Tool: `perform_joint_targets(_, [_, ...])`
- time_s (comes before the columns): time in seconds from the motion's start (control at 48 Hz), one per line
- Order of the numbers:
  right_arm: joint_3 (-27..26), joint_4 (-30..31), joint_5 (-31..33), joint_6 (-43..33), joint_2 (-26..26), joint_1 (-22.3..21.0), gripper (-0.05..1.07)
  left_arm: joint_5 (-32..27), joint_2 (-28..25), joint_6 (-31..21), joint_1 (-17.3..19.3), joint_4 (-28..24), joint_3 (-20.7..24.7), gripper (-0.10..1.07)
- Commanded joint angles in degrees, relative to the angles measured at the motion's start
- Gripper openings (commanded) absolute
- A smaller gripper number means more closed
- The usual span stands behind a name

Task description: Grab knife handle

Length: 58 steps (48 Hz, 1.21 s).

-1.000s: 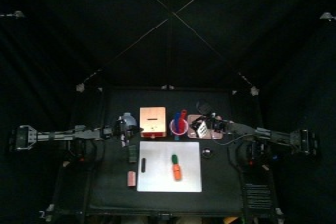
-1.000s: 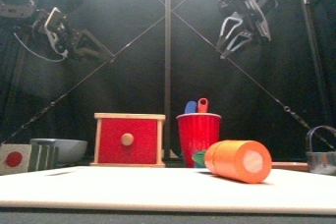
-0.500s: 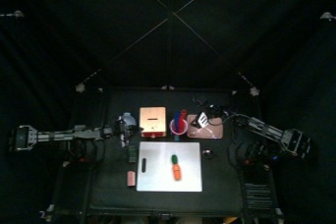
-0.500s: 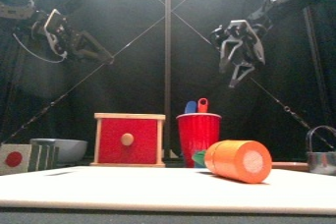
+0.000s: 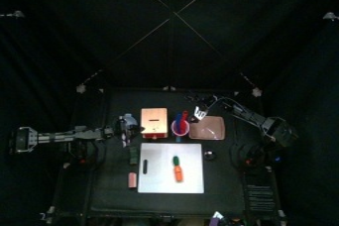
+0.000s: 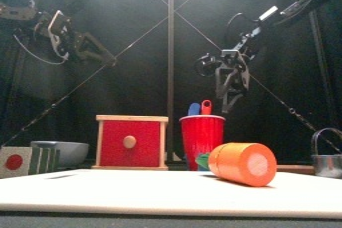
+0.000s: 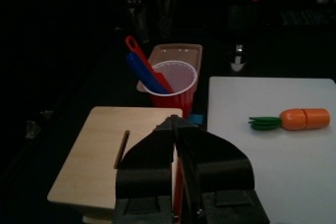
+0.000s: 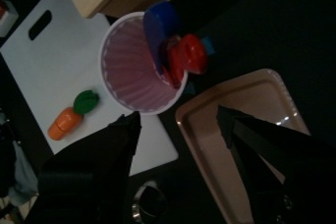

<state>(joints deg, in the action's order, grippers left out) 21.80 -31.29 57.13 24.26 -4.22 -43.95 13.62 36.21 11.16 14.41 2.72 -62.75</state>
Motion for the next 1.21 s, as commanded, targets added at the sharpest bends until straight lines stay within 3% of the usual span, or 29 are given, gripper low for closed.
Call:
perform_joint_targets(0.0, [-3.0,-0.4,0.9,1.6,0.4,-0.6,0.94,1.0,0.0,0.1,0.9,0.3,1.6,0.41])
perform_joint_targets(0.625, [-18.5,1.1,10.5,5.1,13.0,0.0,0.89,1.1,0.0,0.0,3.4,1.6,0.2,0.41])
perform_joint_targets(0.917, [-19.1,1.1,12.0,4.7,14.0,0.4,0.6,0.9,0.0,0.0,4.0,1.6,-0.1,0.41])
perform_joint_targets(1.188, [-18.9,1.4,12.6,4.3,14.2,1.1,0.58,0.8,0.0,0.0,4.2,1.9,-0.3,0.41])
